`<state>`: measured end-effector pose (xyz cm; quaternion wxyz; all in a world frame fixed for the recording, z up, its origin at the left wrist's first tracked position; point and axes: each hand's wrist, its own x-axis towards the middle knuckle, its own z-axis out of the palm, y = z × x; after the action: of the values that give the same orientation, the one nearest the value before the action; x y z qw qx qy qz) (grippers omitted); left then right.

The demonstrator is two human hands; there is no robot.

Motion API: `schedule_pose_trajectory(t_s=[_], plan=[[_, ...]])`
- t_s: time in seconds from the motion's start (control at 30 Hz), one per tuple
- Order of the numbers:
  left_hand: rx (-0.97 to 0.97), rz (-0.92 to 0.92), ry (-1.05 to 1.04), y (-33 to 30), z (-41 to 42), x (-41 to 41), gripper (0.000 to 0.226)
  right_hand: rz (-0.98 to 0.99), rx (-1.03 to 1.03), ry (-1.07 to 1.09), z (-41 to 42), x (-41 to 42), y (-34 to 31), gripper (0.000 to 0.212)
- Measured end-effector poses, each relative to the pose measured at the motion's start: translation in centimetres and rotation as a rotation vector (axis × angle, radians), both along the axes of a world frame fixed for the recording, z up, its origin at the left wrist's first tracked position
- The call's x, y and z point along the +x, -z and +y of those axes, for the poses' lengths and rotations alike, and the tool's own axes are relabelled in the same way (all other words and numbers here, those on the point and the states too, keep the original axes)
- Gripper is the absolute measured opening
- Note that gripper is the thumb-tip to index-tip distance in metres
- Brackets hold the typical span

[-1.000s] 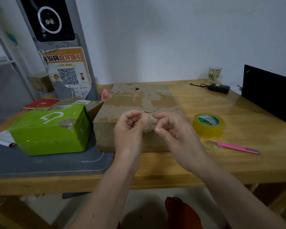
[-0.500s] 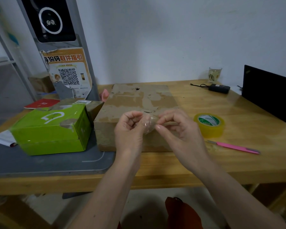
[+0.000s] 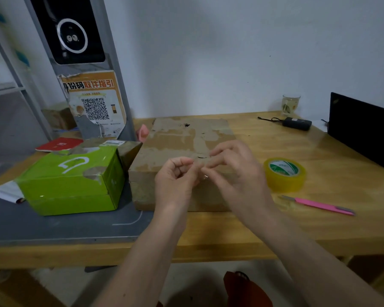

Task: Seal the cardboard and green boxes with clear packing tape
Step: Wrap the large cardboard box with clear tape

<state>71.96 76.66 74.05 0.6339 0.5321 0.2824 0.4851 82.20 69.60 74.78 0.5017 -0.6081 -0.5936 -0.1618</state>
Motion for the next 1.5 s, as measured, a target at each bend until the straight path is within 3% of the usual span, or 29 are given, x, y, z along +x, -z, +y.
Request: schedule_pose_trajectory(t_s=[0.1, 0.17, 0.23, 0.37, 0.47, 0.53, 0.63, 0.73, 0.9, 1.07, 1.13, 1.3, 1.37, 1.43, 1.5], plan=[[0.047, 0.091, 0.012, -0.1, 1.3, -0.3, 0.009, 0.600, 0.005, -0.097, 0.9, 1.1, -1.9, 0.014], [0.042, 0.132, -0.029, -0.4, 2.8, -0.2, 0.008, 0.838, 0.060, -0.113, 1.8, 2.5, -3.3, 0.014], [0.050, 0.175, -0.043, -1.1, 4.2, 0.0, 0.008, 0.840, 0.002, -0.087, 2.8, 3.9, -4.2, 0.014], [0.147, 0.266, -0.030, -1.9, 5.7, 1.1, 0.009, 0.860, -0.285, -0.178, 4.6, 4.2, -4.2, 0.075], [0.175, 0.324, -0.047, -1.9, 6.1, 1.8, 0.010, 0.770, -0.445, -0.206, 5.0, 4.0, -3.4, 0.096], [0.181, 0.355, -0.058, -1.7, 6.4, 2.2, 0.008, 0.651, -0.436, -0.113, 5.4, 4.2, -2.6, 0.081], [0.182, 0.342, -0.025, -1.6, 6.4, 2.7, 0.008, 0.662, -0.261, -0.025, 6.1, 4.8, -1.8, 0.015], [0.115, 0.259, -0.029, -1.9, 6.5, 3.1, 0.012, 0.697, -0.143, -0.016, 6.6, 4.9, -1.5, 0.016], [0.142, 0.242, -0.018, -2.8, 6.2, 3.2, 0.028, 0.591, -0.070, -0.010, 6.9, 4.6, -1.5, 0.022], [0.145, 0.369, 0.038, -3.7, 7.0, 3.1, 0.075, 0.612, -0.079, 0.012, 6.9, 5.3, -2.0, 0.014], [0.100, 0.421, 0.049, -3.4, 8.0, 3.0, 0.069, 0.670, -0.180, 0.019, 7.2, 6.0, -1.8, 0.016], [0.074, 0.470, -0.028, -2.7, 9.2, 4.1, 0.023, 0.766, -0.328, 0.053, 9.4, 7.9, -0.6, 0.025], [0.120, 0.517, -0.073, -2.6, 9.6, 5.0, 0.020, 0.754, -0.376, 0.074, 10.1, 8.4, -0.3, 0.026], [0.201, 0.620, -0.118, -2.2, 10.3, 5.7, 0.022, 0.737, -0.420, 0.097, 10.7, 8.7, -0.2, 0.014], [0.270, 0.719, -0.145, -2.0, 10.6, 6.1, 0.022, 0.679, -0.471, 0.164, 11.1, 9.0, -0.1, 0.031]])
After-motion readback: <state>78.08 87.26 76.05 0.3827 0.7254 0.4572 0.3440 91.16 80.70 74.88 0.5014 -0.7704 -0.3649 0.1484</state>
